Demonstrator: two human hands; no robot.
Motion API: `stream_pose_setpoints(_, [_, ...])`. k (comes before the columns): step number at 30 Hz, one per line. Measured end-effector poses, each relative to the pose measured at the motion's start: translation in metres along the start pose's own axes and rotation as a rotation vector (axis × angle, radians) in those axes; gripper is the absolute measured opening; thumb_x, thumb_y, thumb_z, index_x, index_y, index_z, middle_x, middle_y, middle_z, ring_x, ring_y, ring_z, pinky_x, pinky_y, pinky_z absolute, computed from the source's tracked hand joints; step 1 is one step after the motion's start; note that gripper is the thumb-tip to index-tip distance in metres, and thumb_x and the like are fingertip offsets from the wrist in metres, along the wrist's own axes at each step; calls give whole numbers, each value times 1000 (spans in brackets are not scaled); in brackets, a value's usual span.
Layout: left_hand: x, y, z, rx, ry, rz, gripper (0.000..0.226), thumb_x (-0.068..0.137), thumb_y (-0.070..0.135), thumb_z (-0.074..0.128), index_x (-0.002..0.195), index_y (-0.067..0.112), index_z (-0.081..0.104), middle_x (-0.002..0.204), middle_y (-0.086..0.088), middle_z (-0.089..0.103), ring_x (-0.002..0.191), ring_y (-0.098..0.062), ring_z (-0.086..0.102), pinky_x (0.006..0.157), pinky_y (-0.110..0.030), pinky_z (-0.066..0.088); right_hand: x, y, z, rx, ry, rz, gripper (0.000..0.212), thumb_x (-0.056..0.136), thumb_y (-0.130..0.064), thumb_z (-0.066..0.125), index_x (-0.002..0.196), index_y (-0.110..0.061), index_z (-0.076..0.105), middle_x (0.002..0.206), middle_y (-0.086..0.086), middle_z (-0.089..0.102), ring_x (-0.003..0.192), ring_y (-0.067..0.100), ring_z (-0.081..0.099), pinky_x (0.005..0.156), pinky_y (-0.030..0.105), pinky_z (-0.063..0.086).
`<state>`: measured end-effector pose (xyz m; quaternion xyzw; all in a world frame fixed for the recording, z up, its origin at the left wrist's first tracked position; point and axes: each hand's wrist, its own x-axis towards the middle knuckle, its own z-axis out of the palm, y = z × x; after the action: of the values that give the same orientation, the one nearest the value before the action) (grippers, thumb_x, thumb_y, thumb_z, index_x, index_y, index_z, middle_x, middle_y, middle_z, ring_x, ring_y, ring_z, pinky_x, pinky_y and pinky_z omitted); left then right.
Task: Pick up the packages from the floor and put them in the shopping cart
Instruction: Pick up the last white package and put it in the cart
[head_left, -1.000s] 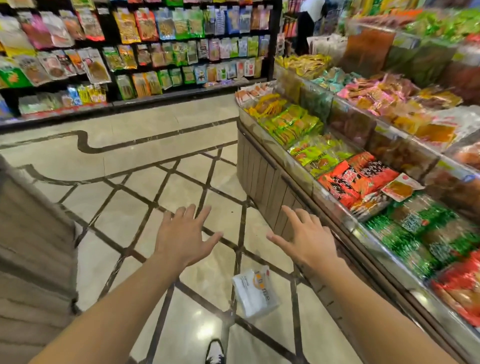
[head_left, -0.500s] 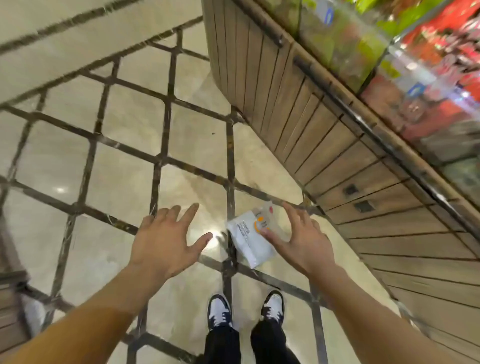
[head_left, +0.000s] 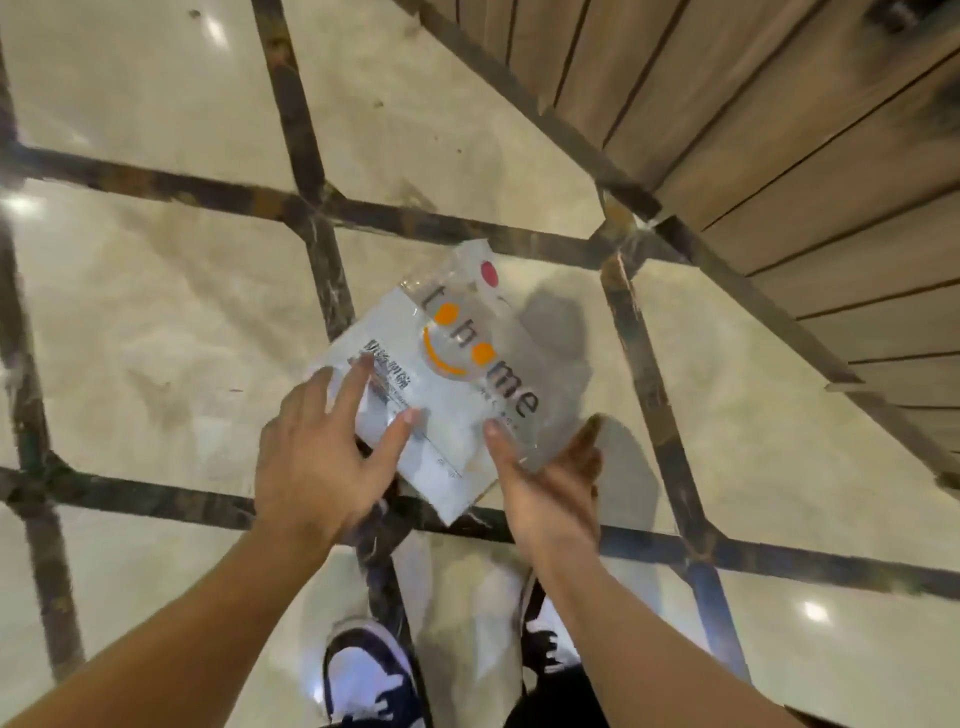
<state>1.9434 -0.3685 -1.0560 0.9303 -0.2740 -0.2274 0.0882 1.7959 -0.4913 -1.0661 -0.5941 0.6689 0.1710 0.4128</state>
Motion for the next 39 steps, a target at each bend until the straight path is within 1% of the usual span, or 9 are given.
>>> stream_pose_setpoints(4, [63,-9,19,147,-39,19,86,85,87,26,160,46,17,167,-12,28,153,-42,22,122,-59,22,29,9,24,203,-2,48,130,71,-91,54,165,-23,-5,164,11,35,146,32,41,117,46,36])
stream_pose_setpoints(8, [103,-8,8,-50,-165,-46,113,63,101,46,157,56,0,160,-1,44,136,-36,53,107,-50,46,51,-8,19,228,-84,-94,111,73,-90,43,163,-36,8,153,6,52,136,33,52,109,41,40])
stream_pose_setpoints(12, [120,5,1,58,-309,-50,134,44,103,47,151,59,-21,141,-8,63,117,-36,65,94,-42,50,79,-19,20,417,-35,-154,93,89,-66,60,163,-36,12,149,4,55,134,33,54,109,41,41])
stream_pose_setpoints(16, [114,13,14,-120,-262,-61,131,53,93,62,158,55,-7,148,-5,58,132,-32,57,102,-41,46,83,-28,19,574,41,-191,85,84,-58,71,153,-35,27,123,-12,54,110,16,53,92,31,37])
stream_pose_setpoints(21, [84,28,21,-277,-255,-73,121,68,75,75,162,47,3,144,-12,59,125,-33,60,90,-35,47,70,-23,1,565,69,-136,99,81,-65,72,160,-36,19,151,4,49,137,30,48,107,40,36])
stream_pose_setpoints(27, [21,68,-16,-214,-205,-82,120,69,80,72,162,43,7,143,-17,60,125,-42,60,95,-46,50,14,5,-52,544,43,-84,82,82,-71,68,151,-45,34,144,-5,59,133,27,55,108,37,41])
stream_pose_setpoints(31, [-32,104,-86,-317,-229,-47,120,59,89,68,158,52,12,153,-5,54,137,-36,52,110,-51,47,-53,12,-133,588,13,-128,86,82,-69,69,154,-46,27,141,-11,57,128,22,57,105,33,45])
stream_pose_setpoints(35, [-76,179,-188,-297,-219,83,110,57,90,68,152,59,21,132,6,69,118,-31,66,98,-52,55,-142,7,-233,691,76,-202,106,72,-77,73,158,-41,21,145,-7,54,132,22,57,106,35,47])
stream_pose_setpoints(39, [-135,262,-301,-270,-222,204,111,52,94,64,148,58,24,128,4,70,114,-34,67,93,-51,56,-242,3,-336,836,242,-232,104,51,-83,79,139,-47,40,133,-10,62,119,13,65,102,45,55])
